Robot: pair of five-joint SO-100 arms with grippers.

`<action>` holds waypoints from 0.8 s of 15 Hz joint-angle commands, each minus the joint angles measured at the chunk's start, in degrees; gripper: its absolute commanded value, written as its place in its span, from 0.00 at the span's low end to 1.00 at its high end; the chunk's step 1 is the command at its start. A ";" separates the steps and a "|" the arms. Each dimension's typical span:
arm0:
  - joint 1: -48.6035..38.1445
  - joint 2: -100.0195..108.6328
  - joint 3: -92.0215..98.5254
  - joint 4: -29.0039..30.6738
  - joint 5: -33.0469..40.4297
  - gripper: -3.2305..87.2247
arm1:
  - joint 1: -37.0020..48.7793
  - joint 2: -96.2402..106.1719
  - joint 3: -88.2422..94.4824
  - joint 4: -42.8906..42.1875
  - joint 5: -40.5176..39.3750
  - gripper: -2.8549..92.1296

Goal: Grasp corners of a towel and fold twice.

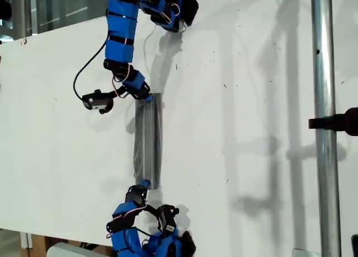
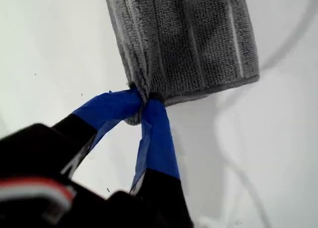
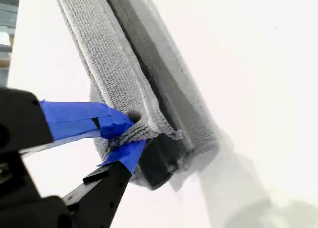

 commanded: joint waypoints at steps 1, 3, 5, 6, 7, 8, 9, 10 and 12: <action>1.67 3.96 6.59 -3.96 -5.71 0.06 | 0.79 0.18 3.25 -4.04 0.79 0.03; 1.67 4.39 13.10 -9.05 -9.14 0.13 | 2.02 -4.92 3.52 -7.21 0.97 0.03; 1.14 1.67 13.80 -9.58 -9.76 0.21 | 5.01 -11.25 2.46 -9.40 1.58 0.14; 0.97 0.53 12.83 -8.26 -9.76 0.23 | 5.98 -12.74 0.26 -7.47 1.93 0.31; 0.70 1.23 12.39 -6.50 -10.72 0.25 | 6.15 -10.90 0.00 -6.33 2.72 0.35; 0.70 3.52 11.78 -3.69 -12.04 0.25 | 5.36 -6.77 0.44 -5.01 2.90 0.46; 0.97 8.35 12.04 -0.79 -14.06 0.25 | 4.48 -2.72 0.26 -2.02 2.99 0.46; 1.76 15.56 12.57 2.02 -15.21 0.26 | 3.69 2.20 0.62 1.41 3.08 0.45; 1.49 31.82 13.97 10.28 -16.79 0.28 | 2.99 16.61 5.80 6.24 5.71 0.44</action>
